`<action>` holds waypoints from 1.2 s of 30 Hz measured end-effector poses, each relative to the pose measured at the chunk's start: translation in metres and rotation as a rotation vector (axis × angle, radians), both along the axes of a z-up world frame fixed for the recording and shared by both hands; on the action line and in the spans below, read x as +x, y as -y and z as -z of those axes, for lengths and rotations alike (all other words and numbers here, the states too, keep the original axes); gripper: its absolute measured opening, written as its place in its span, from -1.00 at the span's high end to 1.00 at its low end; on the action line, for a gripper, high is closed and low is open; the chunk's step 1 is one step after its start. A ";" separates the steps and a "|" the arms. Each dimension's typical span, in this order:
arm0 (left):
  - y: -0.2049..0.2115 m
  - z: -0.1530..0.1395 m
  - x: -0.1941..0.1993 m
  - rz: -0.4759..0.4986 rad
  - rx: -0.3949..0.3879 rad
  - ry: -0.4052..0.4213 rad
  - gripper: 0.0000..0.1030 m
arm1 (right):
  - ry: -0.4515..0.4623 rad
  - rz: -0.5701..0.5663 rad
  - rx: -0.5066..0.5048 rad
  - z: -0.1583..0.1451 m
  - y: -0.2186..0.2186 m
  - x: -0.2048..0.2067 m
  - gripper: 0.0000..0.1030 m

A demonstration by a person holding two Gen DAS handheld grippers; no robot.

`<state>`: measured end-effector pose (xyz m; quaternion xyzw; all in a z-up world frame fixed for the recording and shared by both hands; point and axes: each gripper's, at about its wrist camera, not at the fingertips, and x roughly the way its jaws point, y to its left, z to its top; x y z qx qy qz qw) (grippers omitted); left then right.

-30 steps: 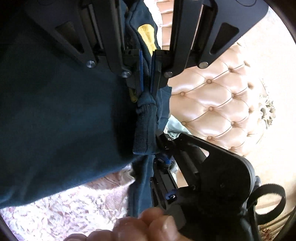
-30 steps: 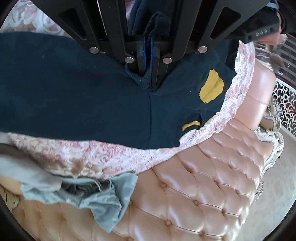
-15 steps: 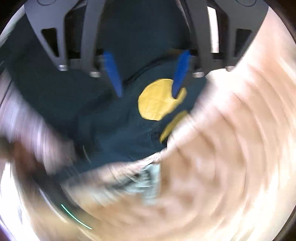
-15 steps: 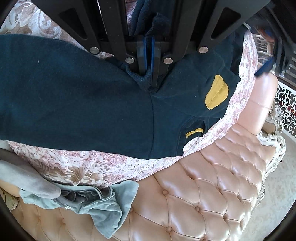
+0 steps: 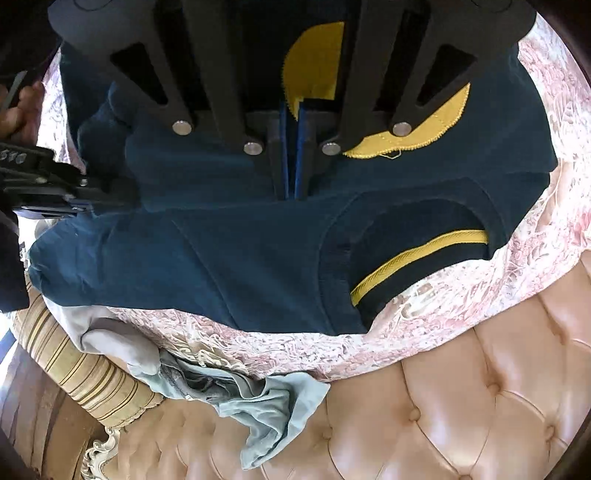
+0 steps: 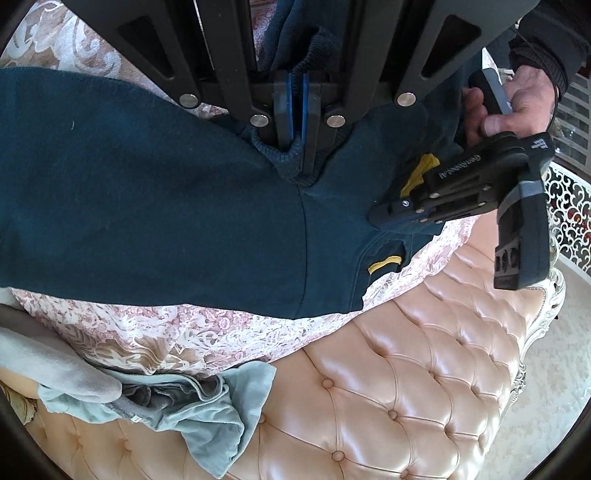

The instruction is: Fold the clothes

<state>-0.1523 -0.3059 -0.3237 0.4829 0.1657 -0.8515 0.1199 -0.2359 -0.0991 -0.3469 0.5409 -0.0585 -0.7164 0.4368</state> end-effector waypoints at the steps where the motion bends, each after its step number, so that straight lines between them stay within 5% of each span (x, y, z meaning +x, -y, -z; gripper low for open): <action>1: 0.001 0.004 -0.002 -0.005 0.008 -0.002 0.90 | 0.044 0.007 -0.029 0.001 -0.004 -0.003 0.87; 4: 0.010 0.009 -0.007 -0.047 0.081 -0.029 0.90 | 0.131 0.039 -0.130 -0.011 -0.030 -0.012 0.72; 8: 0.025 0.011 -0.004 -0.081 0.121 -0.050 0.90 | 0.107 0.062 -0.291 -0.041 -0.060 -0.016 0.02; 10: 0.015 0.001 0.017 -0.087 0.123 -0.061 0.90 | 0.120 0.036 -0.387 -0.049 -0.059 -0.014 -0.15; 14: 0.012 0.001 0.031 -0.113 0.161 -0.100 0.90 | 0.088 -0.124 -0.282 -0.037 0.004 0.009 -0.18; 18: 0.013 -0.018 0.060 -0.206 0.201 -0.194 0.89 | 0.103 -0.128 -0.141 -0.001 0.025 0.015 -0.07; 20: 0.018 -0.036 0.106 -0.314 0.304 -0.338 0.85 | 0.125 -0.117 -0.158 0.001 0.023 0.013 -0.07; 24: 0.049 -0.024 0.256 -0.725 0.666 -0.583 -0.18 | 0.077 -0.136 -0.130 -0.001 0.028 0.018 -0.11; 26: 0.052 -0.008 0.306 -0.843 0.782 -0.634 -0.19 | 0.062 -0.136 -0.127 -0.002 0.029 0.019 -0.16; 30: 0.048 0.010 0.317 -0.891 0.941 -0.652 -0.21 | 0.072 -0.131 -0.143 -0.001 0.030 0.019 -0.27; 33: 0.051 0.038 0.297 -1.000 1.050 -0.587 -0.21 | 0.088 -0.123 -0.158 -0.001 0.027 0.017 -0.29; 36: 0.057 0.047 0.279 -1.064 1.037 -0.578 -0.21 | 0.110 -0.118 -0.171 -0.001 0.025 0.015 -0.29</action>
